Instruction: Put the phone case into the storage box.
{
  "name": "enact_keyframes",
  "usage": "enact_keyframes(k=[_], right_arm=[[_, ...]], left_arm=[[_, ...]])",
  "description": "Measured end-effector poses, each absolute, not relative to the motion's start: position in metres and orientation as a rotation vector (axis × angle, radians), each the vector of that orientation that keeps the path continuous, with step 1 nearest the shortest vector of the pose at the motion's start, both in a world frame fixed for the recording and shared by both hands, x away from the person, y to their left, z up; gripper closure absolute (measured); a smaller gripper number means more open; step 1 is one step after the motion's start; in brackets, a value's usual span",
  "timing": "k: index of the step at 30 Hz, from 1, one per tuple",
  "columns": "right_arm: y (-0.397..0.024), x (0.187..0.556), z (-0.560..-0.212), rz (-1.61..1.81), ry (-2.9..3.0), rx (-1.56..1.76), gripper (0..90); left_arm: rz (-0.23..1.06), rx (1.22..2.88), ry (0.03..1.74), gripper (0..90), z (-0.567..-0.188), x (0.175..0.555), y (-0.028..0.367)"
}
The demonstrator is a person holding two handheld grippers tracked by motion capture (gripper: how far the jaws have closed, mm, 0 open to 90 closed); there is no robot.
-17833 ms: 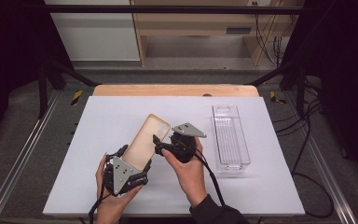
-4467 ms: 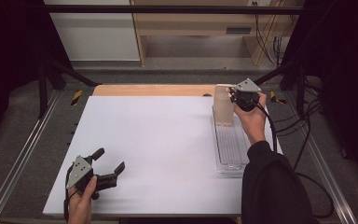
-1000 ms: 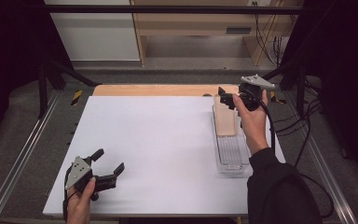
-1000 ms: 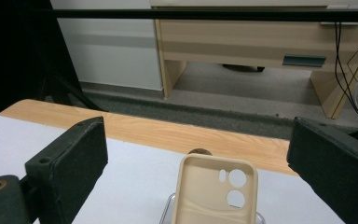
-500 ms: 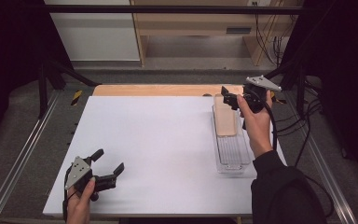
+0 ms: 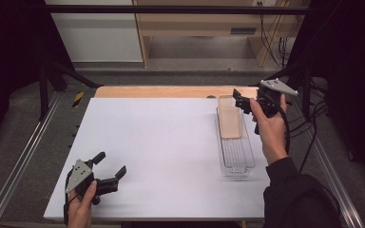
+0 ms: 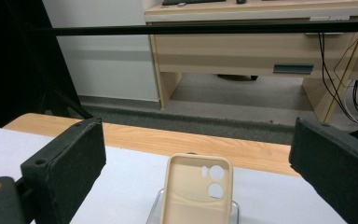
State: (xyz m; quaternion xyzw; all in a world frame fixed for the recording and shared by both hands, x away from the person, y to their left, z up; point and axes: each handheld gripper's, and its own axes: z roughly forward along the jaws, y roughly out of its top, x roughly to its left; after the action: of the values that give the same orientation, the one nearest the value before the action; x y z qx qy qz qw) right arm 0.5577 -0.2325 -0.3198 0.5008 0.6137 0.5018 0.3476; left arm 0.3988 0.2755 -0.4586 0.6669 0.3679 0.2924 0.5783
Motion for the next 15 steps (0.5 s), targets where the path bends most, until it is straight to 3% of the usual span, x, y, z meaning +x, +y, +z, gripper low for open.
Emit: enact_keyframes(k=[15], right_arm=[[-0.249,0.541,-0.316,1.319,1.575,1.292,3.0]], left_arm=[[0.678,1.573,0.856,3.6,-0.457,0.396,0.278]])
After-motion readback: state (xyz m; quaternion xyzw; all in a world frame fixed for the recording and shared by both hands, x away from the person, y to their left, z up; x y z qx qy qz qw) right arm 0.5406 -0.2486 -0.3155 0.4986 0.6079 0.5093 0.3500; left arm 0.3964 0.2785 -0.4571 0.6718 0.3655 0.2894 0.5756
